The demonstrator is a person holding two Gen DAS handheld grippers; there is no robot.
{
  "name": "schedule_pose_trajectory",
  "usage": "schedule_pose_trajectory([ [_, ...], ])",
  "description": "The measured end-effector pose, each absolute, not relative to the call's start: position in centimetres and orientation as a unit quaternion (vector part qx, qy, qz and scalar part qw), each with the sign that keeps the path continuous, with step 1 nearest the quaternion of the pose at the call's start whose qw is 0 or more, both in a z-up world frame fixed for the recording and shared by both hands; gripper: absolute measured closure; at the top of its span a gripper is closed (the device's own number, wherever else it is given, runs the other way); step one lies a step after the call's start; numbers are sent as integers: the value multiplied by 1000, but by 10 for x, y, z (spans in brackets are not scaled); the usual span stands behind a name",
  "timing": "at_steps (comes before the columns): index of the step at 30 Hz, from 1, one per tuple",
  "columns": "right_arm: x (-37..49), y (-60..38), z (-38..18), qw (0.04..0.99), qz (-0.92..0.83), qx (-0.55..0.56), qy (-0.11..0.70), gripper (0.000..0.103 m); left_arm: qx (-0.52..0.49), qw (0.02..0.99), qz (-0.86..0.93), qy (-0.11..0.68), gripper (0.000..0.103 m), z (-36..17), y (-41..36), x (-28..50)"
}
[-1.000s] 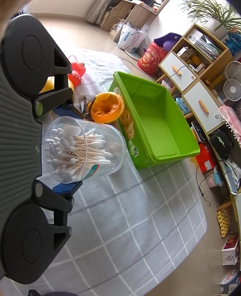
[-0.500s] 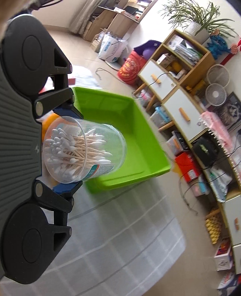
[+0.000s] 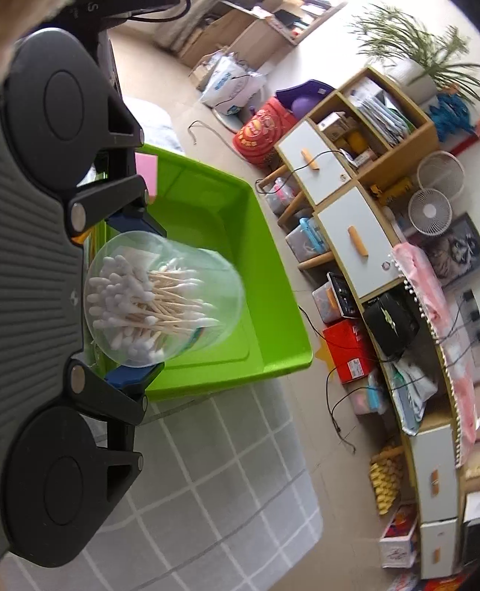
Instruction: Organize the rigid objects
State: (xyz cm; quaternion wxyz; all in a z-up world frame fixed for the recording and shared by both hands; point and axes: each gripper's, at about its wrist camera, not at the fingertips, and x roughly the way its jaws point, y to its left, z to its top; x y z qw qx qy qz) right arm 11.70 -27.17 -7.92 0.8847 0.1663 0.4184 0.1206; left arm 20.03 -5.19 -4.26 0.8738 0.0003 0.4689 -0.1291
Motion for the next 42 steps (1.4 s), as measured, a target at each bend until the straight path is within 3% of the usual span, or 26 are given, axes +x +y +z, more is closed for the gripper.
schedule_pose_trajectory([
  [18,115,-265,-84,891,110,135,420,53,-56,855,-114,503,40,-42,-34,193],
  [22,112,-262,-81,893,118,128,415,50,-62,865,-130,481,26,-42,-32,189],
  [25,109,-264,-78,893,125,140,410,32,-69,879,-139,451,12,-40,-32,182],
  [26,108,-265,-77,893,126,147,407,31,-68,883,-136,445,8,-38,-32,180],
  [42,75,-280,-51,889,113,171,409,29,-51,909,-126,395,2,-5,-30,131],
])
